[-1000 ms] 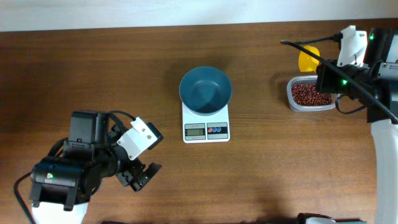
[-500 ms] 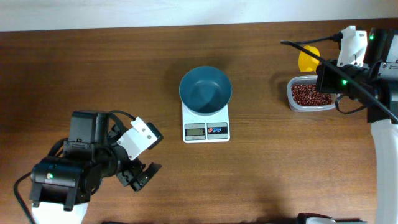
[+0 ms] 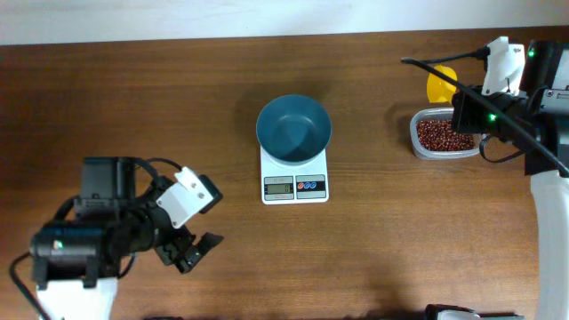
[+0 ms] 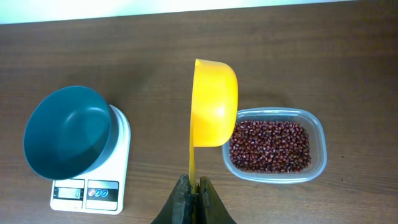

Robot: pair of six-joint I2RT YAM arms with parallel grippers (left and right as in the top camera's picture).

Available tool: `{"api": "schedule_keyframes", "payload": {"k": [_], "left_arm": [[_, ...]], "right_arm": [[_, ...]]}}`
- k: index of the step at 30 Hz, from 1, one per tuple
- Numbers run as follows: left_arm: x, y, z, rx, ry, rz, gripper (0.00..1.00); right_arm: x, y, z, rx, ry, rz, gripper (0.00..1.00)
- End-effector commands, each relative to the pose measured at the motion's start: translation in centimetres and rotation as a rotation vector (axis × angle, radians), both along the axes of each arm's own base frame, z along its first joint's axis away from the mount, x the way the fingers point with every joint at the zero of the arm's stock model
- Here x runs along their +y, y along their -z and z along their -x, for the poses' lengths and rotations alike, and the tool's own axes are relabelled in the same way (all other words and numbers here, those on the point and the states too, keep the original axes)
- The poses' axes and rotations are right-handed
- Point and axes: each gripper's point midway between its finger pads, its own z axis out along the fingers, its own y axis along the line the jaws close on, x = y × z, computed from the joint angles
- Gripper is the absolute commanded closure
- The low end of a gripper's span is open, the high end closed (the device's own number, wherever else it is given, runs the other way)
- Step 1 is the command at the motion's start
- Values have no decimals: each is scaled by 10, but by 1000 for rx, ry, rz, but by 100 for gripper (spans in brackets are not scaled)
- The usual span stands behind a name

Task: Scoop item into bowl and weigh 50g on scale
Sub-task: 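Retract left arm to the left side and hold it still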

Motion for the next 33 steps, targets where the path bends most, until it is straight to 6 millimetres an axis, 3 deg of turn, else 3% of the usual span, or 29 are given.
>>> {"api": "schedule_keyframes", "payload": {"k": [1, 4, 12, 18, 22, 26, 33], "left_arm": [[-10, -29, -10, -76, 121, 95, 1], [-22, -39, -12, -74, 188, 172, 1], [-27, -26, -5, -8, 296, 200, 1], [-1, -6, -12, 2, 261, 4, 1], [15, -5, -41, -53, 141, -71, 1], [16, -10, -55, -108, 119, -80, 1], [11, -12, -53, -107, 131, -47, 1]], "right_arm": [[1, -9, 5, -28, -12, 2, 96], [1, -9, 5, -28, -12, 2, 96], [1, -9, 4, -29, -12, 3, 96], [1, -9, 4, -29, -12, 2, 96], [1, -9, 5, -27, -12, 2, 96], [1, -8, 5, -24, -12, 1, 96], [1, -8, 5, -25, -12, 2, 96]]}}
